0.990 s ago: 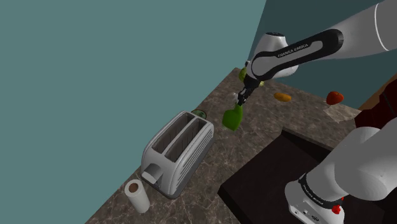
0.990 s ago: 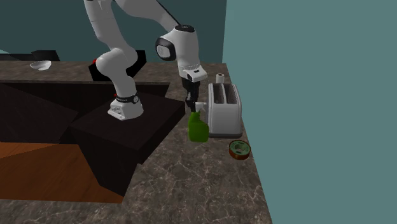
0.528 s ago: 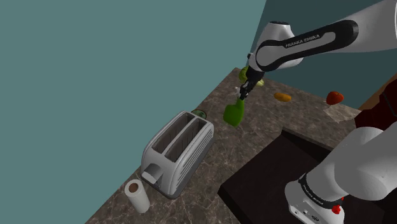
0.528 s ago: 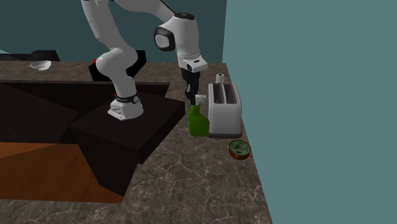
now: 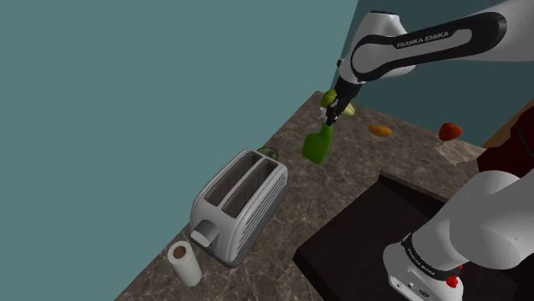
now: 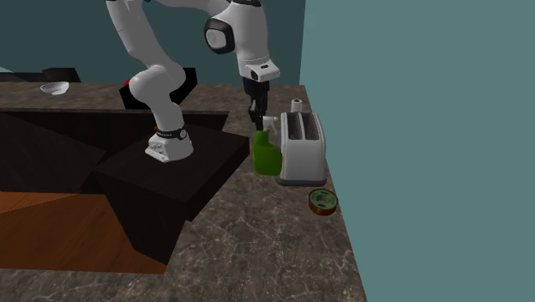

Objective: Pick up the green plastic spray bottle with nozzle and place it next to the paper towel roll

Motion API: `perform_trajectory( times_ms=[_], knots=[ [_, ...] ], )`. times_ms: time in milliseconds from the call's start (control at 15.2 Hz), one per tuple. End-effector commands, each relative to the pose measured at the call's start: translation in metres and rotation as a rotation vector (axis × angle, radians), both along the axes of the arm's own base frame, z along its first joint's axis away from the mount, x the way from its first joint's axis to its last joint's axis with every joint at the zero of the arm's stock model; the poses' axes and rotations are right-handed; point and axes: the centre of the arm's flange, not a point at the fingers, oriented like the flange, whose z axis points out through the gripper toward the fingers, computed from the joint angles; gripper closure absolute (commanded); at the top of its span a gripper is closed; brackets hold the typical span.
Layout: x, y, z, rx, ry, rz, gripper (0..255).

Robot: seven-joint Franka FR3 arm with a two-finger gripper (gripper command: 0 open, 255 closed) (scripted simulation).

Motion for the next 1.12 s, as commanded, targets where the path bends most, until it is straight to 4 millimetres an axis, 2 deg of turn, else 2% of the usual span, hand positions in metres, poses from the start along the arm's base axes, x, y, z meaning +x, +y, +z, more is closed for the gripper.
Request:
perform_trajectory(
  times_ms=[0,1056],
  knots=[
    [0.001,0.000,0.011,0.000,0.000,0.000,255],
    [0.001,0.000,0.096,0.000,0.000,0.000,255]
  ],
)
